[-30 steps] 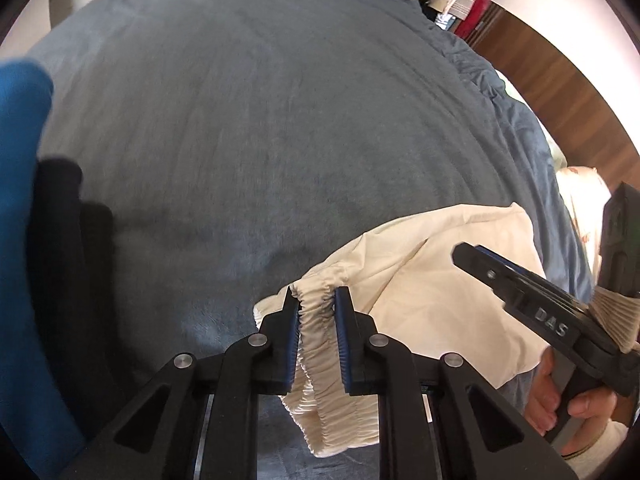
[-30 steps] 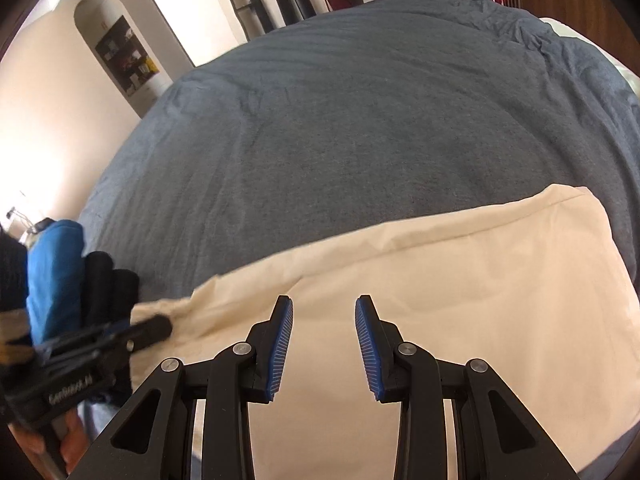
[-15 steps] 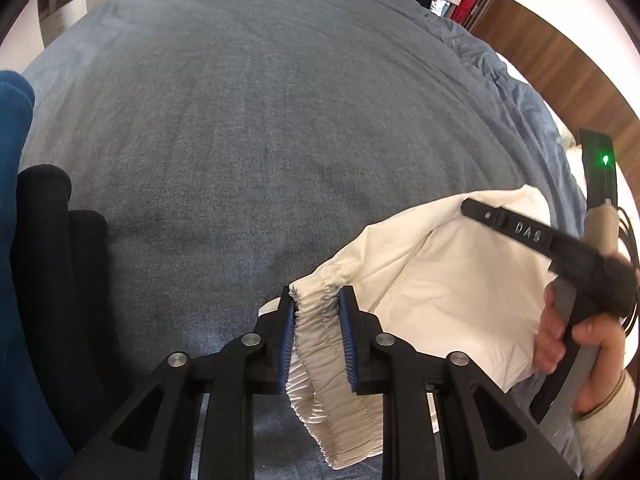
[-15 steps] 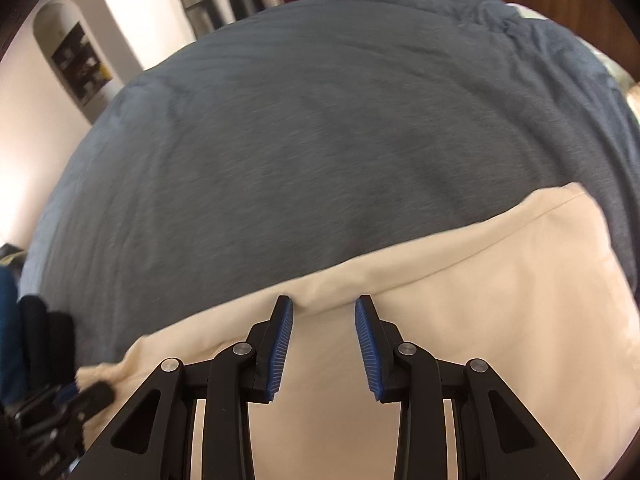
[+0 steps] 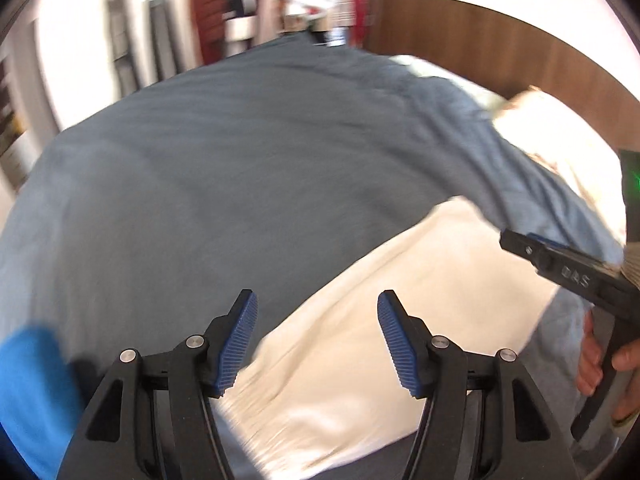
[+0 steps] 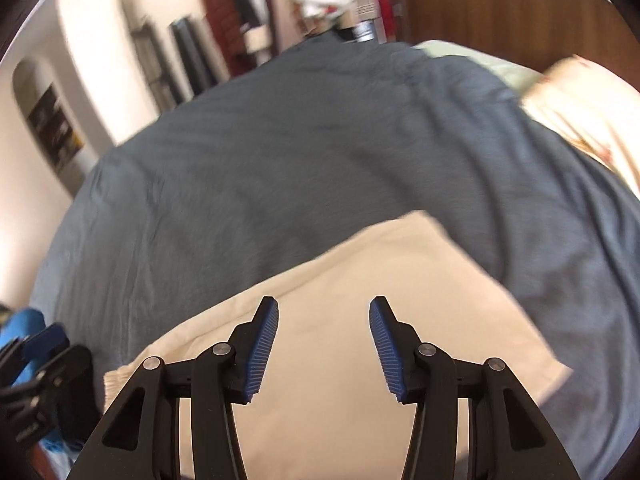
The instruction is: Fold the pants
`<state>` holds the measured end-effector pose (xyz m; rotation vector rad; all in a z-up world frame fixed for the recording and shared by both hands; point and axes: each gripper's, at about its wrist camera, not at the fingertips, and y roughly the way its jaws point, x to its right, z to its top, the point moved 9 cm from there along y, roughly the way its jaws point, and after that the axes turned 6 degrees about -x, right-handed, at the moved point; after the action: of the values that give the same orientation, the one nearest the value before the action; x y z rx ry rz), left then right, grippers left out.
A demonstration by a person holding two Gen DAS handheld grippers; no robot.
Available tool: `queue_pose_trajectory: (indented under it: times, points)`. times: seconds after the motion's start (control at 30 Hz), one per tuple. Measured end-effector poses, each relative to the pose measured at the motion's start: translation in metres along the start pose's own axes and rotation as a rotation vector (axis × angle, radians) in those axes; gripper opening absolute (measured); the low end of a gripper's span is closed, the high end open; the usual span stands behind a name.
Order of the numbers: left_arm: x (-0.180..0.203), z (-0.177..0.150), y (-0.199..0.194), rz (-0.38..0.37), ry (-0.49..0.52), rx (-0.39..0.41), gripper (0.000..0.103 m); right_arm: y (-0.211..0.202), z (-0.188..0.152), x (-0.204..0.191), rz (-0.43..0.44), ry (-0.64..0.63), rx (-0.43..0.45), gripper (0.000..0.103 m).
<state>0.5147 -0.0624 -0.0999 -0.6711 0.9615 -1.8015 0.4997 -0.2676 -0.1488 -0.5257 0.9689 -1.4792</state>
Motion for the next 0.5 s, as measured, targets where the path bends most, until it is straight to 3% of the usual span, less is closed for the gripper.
queue_pose_trajectory:
  times: [0.23, 0.4, 0.5]
  points:
    - [0.070, 0.055, 0.035, -0.079, 0.156, 0.015, 0.061, -0.046, -0.010, 0.093, -0.075, 0.249, 0.029, 0.049]
    - [0.120, 0.066, 0.060, -0.079, 0.262, -0.005, 0.061, -0.042, -0.031, 0.146, -0.106, 0.362, -0.011, 0.049]
    - [0.138, 0.071, 0.078, -0.082, 0.322, -0.027, 0.061, -0.026, -0.045, 0.168, -0.074, 0.414, -0.061, 0.049]
